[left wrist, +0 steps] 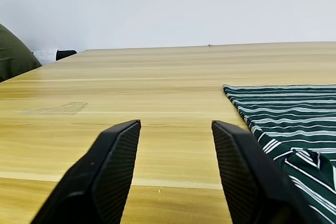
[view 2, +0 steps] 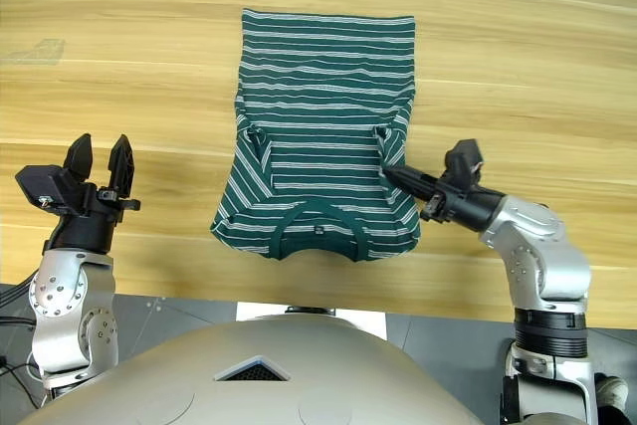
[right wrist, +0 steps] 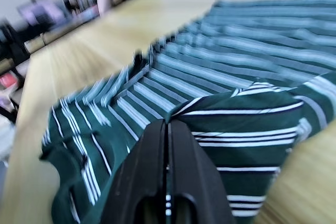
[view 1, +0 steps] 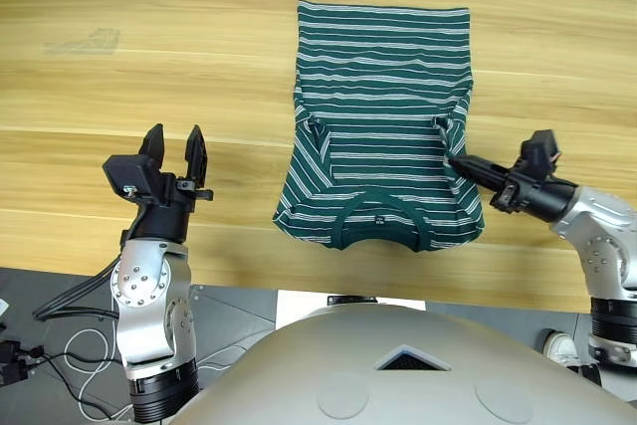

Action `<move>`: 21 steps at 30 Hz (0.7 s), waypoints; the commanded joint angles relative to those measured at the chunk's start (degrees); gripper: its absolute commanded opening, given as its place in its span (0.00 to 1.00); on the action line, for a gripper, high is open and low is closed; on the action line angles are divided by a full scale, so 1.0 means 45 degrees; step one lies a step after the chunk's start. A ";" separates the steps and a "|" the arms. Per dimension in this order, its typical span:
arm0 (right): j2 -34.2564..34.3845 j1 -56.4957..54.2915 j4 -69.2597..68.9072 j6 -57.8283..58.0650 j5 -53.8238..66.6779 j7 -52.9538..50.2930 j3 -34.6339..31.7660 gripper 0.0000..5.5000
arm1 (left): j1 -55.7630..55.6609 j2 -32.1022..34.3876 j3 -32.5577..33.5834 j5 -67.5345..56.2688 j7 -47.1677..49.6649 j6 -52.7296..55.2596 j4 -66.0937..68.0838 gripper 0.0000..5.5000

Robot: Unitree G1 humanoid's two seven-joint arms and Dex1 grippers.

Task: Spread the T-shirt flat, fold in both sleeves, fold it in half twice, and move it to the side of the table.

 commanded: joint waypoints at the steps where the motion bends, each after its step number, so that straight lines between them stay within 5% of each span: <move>1: -0.0227 0.0256 -0.0748 -0.0569 -0.1078 -0.0495 0.0598 0.01 | 0.0048 0.0073 -0.0042 0.0044 -0.0167 0.0076 -0.0165 0.46; 10: 0.0137 0.0407 -0.0832 -0.0923 -0.0794 -0.0234 0.0722 0.01 | 0.0193 -0.0119 -0.0431 0.0250 -0.0262 -0.0065 -0.0029 0.46; 21: -0.0176 0.0783 -0.1984 0.1530 0.5197 0.2608 -0.0960 0.35 | 0.0019 0.0420 -0.0664 0.0473 -0.0679 -0.0082 -0.0305 0.46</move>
